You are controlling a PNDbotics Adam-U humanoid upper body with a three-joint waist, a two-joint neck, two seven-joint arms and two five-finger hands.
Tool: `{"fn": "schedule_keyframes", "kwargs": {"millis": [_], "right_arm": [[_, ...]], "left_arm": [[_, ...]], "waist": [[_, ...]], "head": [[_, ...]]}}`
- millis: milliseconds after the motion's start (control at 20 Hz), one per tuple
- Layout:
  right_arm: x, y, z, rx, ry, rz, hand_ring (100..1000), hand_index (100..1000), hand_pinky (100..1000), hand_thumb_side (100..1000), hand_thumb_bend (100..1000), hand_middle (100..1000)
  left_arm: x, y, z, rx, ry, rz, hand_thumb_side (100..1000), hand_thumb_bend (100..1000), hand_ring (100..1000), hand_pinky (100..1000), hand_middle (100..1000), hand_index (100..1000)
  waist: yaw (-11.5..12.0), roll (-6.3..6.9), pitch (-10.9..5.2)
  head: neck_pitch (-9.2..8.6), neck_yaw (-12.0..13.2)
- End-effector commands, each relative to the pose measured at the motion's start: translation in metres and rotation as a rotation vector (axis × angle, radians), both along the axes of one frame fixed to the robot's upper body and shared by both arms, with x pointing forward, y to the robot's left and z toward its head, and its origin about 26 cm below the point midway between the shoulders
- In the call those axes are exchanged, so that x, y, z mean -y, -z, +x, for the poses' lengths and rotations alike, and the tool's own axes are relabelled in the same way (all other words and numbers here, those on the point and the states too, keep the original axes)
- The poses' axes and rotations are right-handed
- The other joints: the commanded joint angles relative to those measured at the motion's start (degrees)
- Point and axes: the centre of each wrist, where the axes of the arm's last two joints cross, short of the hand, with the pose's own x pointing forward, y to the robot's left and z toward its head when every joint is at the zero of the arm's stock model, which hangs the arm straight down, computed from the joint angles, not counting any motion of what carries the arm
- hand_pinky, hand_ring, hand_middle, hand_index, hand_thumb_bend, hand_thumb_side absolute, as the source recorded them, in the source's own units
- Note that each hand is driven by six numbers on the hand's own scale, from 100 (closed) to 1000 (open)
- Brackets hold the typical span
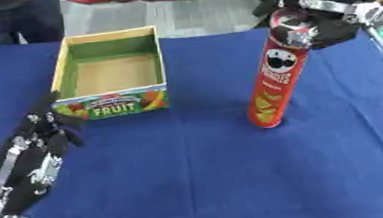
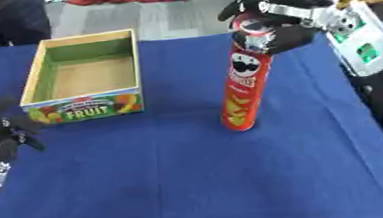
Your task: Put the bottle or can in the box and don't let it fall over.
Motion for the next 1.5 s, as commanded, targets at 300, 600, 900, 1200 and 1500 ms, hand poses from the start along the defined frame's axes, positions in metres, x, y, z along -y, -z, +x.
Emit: {"fn": "schedule_keyframes", "kwargs": {"millis": [300,600,900,1200,1500], "right_arm": [[0.0,0.012,0.002,0.029,-0.216,-0.383,783,872,935,318,100,856],[0.001,0.017,0.003,0.036,-0.22,-0.431,748,857,856,314,100,835],[0.001,0.019,0.003,0.04,-0.231,-0.436,539,703,702,307,100,655],[0.004,0.017,0.003,0.038,-0.24,-0.365,341,465,564,293,100,436],[0.005,0.012,0.002,0.036,-0.235,-0.314,150,280,302,238,100,242]], "left_arm": [[0.0,-0.006,0.001,0.021,0.004,0.014,605,100,741,523,589,1000],[0.0,-0.006,0.001,0.021,0.004,0.016,605,100,742,523,589,1000],[0.0,-0.006,0.001,0.022,0.005,0.016,604,100,742,523,589,1000],[0.0,-0.006,0.001,0.022,0.004,0.016,604,100,743,523,589,1000],[0.0,-0.006,0.001,0.022,0.004,0.016,603,100,743,524,590,1000]], "waist": [[0.1,0.08,-0.57],[0.2,0.01,-0.53],[0.2,-0.02,-0.55],[0.2,0.0,-0.56],[0.2,0.04,-0.54]], "head": [[0.13,0.2],[0.25,0.3],[0.39,0.4],[0.45,0.5],[0.43,0.5]]}}
